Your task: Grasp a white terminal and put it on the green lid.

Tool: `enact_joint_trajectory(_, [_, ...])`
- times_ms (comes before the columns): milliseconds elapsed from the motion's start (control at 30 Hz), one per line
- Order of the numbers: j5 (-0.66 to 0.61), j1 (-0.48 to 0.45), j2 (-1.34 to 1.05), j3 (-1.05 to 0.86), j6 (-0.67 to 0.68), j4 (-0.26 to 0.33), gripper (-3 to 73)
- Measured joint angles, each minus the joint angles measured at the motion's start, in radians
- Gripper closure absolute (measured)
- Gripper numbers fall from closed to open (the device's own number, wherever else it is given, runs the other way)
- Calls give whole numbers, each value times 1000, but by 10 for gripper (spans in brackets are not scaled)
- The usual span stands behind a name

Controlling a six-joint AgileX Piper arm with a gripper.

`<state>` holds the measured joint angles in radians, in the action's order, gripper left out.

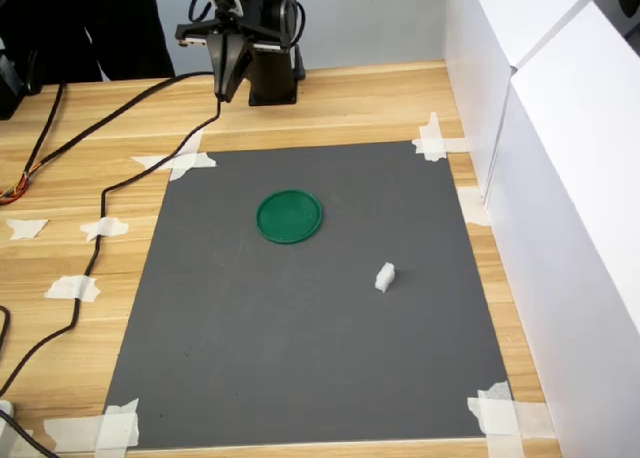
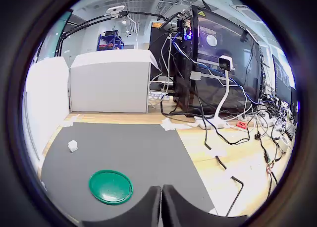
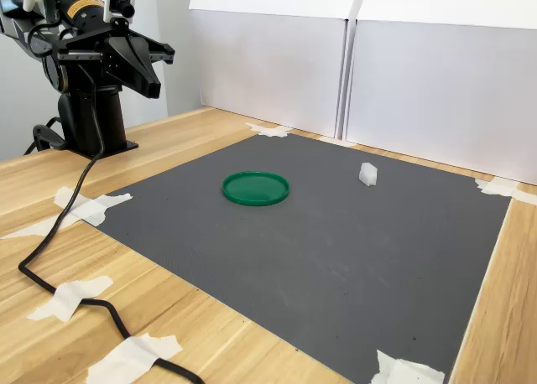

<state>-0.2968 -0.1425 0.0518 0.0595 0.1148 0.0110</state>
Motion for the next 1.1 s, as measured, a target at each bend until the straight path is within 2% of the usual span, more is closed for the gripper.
enact_joint_trajectory(767, [-33,0,13,-8,-1,11,711])
enact_joint_trajectory(933, [-35,0,150,65,-1,7,711])
enact_joint_trajectory(1100, [-67,0,359,253,0,7,711])
